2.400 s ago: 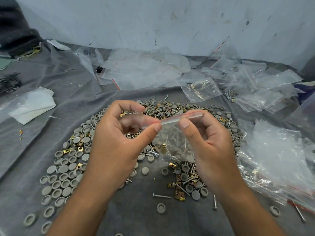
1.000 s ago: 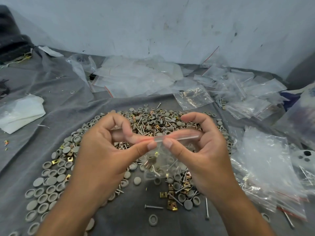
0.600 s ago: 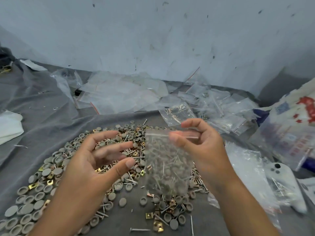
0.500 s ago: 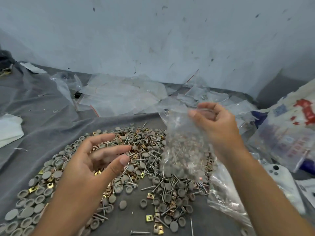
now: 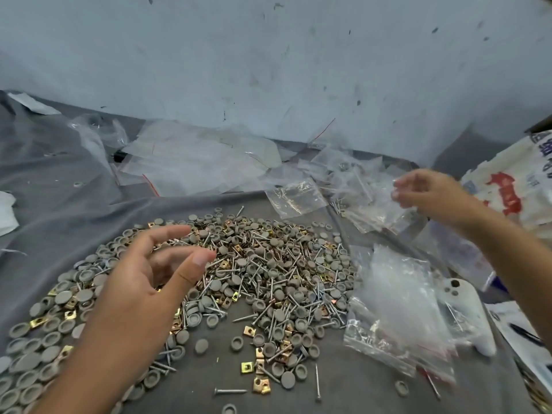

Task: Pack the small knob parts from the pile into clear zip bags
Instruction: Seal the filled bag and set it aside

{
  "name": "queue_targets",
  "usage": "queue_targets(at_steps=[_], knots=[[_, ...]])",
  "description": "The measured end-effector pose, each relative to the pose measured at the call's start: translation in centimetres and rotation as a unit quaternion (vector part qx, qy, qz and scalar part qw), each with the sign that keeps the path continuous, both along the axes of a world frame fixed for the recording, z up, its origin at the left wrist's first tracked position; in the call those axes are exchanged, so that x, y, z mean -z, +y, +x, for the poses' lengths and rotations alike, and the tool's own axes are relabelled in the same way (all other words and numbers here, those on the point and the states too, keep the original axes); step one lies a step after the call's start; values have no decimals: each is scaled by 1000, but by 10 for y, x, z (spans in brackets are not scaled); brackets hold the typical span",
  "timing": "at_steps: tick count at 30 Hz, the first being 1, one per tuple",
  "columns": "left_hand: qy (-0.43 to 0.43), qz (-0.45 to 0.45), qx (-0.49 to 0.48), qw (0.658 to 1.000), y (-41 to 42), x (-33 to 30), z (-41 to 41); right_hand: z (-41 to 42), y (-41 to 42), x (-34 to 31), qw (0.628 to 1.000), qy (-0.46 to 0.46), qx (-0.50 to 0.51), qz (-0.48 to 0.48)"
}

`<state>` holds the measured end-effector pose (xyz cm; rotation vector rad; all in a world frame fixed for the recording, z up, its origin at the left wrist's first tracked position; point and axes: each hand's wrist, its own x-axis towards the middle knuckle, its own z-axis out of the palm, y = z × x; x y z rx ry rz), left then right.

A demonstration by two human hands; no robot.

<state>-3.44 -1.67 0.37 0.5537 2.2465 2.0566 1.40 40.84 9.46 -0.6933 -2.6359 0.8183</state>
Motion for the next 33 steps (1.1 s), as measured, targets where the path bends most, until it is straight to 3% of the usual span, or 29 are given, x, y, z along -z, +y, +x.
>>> queue_targets(at_steps=[3,5,10,15,18,23,26,30,33], knots=[[5,-3,5,1000,-1,0,2,63,-25,48,947,-286,-124,77],[11,-5,9,1000,1,0,3,94,-33,82,929,-329,-117,120],[19,-30,19,999,8,1,10,119,-37,111,974,-199,-45,102],[6,-49,43,998,8,2,9,118,-55,71,994,-93,4,58],[-9,-92,62,994,10,2,11,102,-92,50,1000,-6,-29,-1],[-108,-143,155,972,18,1,24,57,-178,58,962,136,-98,-213],[-148,-77,139,976,16,3,17,30,-218,72,908,176,-84,-370],[-134,13,77,988,4,-1,7,17,-246,88,887,161,-79,-425],[-121,11,21,992,0,5,0,16,-250,102,900,154,-75,-400]])
